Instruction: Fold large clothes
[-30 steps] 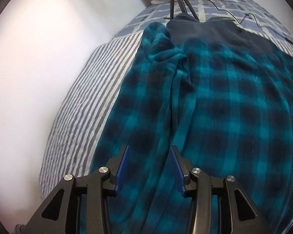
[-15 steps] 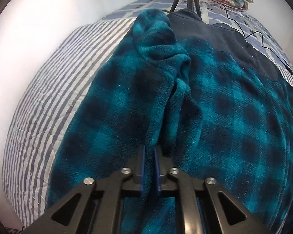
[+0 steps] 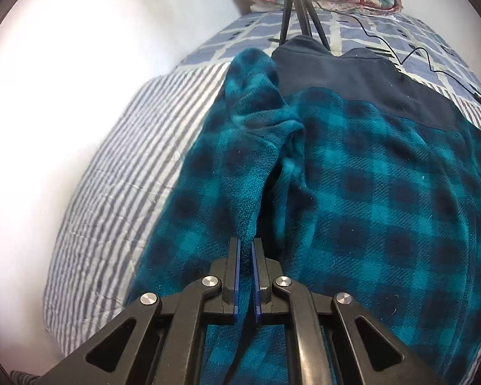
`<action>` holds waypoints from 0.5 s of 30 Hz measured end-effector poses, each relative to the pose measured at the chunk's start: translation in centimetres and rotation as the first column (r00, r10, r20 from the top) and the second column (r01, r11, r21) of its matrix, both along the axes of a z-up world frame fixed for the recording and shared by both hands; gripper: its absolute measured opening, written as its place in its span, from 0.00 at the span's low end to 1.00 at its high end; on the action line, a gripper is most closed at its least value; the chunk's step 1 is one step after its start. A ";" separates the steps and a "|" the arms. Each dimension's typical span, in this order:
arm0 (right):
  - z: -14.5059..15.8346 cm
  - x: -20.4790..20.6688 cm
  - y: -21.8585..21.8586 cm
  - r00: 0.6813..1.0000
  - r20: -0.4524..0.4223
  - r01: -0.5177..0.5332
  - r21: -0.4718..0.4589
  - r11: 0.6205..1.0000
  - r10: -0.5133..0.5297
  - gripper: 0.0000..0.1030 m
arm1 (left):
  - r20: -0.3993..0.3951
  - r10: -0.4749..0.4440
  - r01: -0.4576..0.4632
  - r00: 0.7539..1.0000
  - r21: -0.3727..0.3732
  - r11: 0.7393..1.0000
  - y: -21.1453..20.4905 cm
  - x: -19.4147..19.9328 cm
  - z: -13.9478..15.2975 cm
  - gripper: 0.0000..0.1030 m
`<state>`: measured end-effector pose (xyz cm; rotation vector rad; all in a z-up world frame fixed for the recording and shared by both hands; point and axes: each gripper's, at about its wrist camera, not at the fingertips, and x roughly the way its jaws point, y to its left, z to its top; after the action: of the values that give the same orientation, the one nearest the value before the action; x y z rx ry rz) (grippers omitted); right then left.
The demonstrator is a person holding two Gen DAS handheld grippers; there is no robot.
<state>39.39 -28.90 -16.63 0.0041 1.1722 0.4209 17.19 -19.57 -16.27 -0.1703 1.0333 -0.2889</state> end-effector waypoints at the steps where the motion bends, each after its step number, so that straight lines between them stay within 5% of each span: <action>1: -0.2 0.0 0.1 1.000 -0.005 0.004 0.001 1.000 -0.004 0.03 | -0.009 0.000 0.001 1.000 0.017 1.000 -0.1 0.0 -0.5 0.35; 2: -0.4 0.0 0.1 1.000 -0.009 0.006 0.001 1.000 -0.006 0.04 | -0.024 0.008 -0.007 1.000 0.040 0.999 -0.2 0.1 -1.2 0.35; 4: -0.3 0.1 0.3 1.000 -0.012 0.003 0.001 1.000 -0.003 0.04 | -0.039 0.013 -0.012 0.999 0.028 1.000 -0.2 0.3 -2.3 0.04; 15: 1.5 0.5 -0.3 1.000 0.014 -0.018 0.076 0.997 0.017 0.03 | 0.090 -0.005 0.013 0.996 -0.097 0.995 -0.9 -1.3 2.0 0.01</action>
<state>39.90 -29.17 -15.14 0.0576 1.1432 0.4799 15.84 -20.52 -14.26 -0.2393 0.9319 -0.3527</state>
